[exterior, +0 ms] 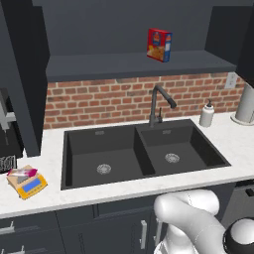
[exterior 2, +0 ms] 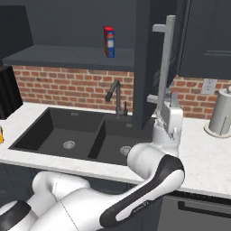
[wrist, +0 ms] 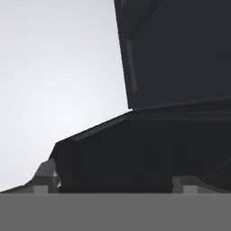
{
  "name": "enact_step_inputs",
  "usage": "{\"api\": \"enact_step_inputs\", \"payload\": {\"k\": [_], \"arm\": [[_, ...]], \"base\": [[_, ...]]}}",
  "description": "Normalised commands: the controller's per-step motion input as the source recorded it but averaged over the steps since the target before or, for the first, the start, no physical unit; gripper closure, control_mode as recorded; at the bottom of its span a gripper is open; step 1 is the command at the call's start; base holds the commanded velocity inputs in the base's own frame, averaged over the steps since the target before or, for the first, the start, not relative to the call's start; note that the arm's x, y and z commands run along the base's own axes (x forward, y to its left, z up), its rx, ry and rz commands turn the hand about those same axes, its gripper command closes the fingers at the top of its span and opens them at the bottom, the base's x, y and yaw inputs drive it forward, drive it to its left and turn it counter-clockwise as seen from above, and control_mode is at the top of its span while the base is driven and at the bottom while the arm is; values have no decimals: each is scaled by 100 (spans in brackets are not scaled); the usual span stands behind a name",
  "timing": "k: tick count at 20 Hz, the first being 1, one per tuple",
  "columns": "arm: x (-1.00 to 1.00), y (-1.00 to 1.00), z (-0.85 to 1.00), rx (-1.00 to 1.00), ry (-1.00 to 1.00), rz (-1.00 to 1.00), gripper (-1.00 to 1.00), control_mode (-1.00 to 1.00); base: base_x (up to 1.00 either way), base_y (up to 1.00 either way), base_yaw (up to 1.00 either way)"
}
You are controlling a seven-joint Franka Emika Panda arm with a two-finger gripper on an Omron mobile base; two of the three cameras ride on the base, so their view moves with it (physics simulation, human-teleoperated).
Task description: Pick the bar and place it on the digital scale for weighing, and close the cabinet.
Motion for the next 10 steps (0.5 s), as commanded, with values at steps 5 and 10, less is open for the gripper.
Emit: {"api": "enact_step_inputs", "payload": {"k": [5, 10], "arm": [[-15, 99, 79, -20, -35, 0, -100, -100], [-1, 86, 71, -21, -18, -1, -100, -100]], "base": [[0, 0, 0], [0, 0, 0]]}}
